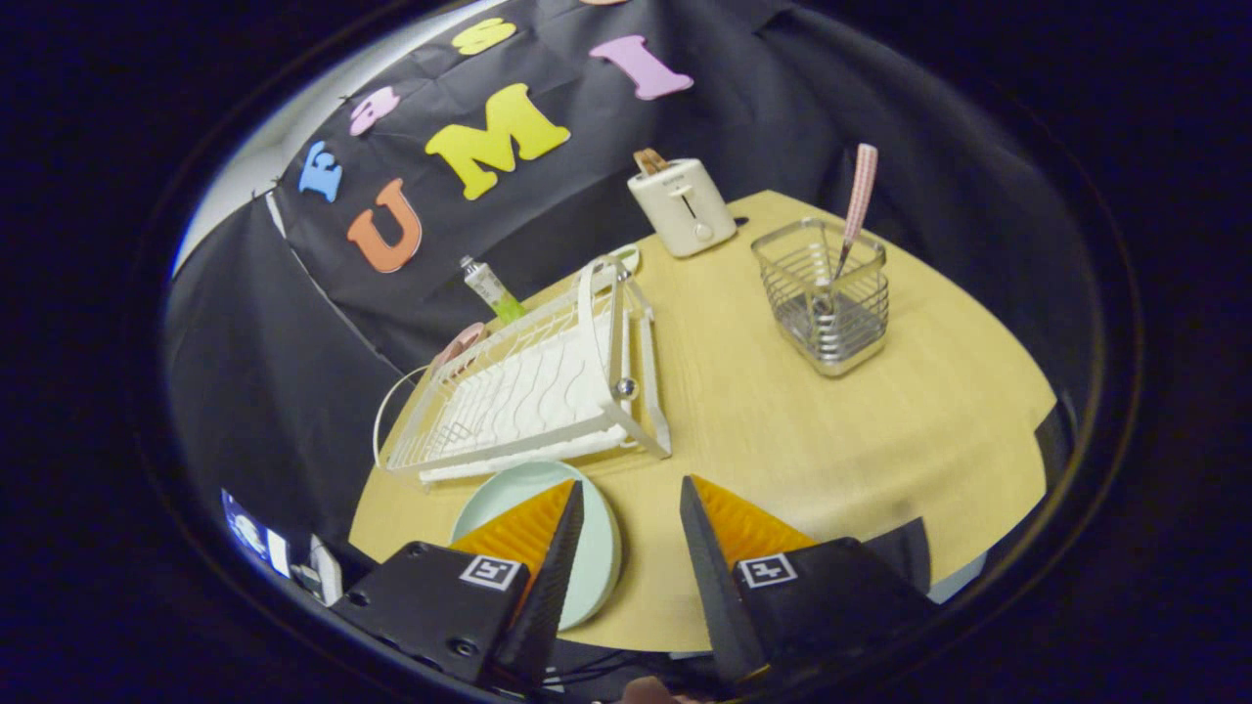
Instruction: Take the plate from the dish rack, then take the spoon from the basket and place it into the plate.
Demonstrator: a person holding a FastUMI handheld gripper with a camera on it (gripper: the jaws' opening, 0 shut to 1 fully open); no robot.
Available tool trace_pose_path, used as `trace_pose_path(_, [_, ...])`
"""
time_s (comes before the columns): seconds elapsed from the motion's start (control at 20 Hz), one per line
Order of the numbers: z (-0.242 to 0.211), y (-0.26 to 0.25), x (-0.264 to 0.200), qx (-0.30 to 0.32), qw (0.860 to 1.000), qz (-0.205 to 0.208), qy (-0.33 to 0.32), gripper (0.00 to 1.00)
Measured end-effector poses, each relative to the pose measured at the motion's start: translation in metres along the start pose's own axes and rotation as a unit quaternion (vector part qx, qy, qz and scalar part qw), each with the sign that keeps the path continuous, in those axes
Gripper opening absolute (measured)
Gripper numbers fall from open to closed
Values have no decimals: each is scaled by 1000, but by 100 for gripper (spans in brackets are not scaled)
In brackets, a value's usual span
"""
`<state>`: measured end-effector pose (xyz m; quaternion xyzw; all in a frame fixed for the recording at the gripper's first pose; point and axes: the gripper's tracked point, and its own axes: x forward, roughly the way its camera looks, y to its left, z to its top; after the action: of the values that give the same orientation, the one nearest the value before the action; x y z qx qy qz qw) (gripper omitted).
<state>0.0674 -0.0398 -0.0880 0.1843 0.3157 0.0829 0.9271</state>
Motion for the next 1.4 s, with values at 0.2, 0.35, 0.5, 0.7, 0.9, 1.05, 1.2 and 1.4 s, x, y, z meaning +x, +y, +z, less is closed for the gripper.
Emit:
trace_pose_path(0.2, [50,-51,-39,-89,986,-85,-109,79])
trace_pose_path(0.35, [78,-83,-60,-120,972,-117,-162,87])
trace_pose_path(0.5, [100,-107,-54,-114,969,-114,-186,96])
trace_pose_path(0.7, [126,-131,-14,-97,973,-85,-192,95])
trace_pose_path(0.9, [145,-154,24,-70,977,-78,-183,86])
trace_pose_path(1.05, [159,-157,45,-63,980,-71,-176,75])
trace_pose_path(1.2, [161,-153,59,-57,983,-59,-165,53])
trace_pose_path(1.4, [160,-135,53,-42,985,-42,-165,21])
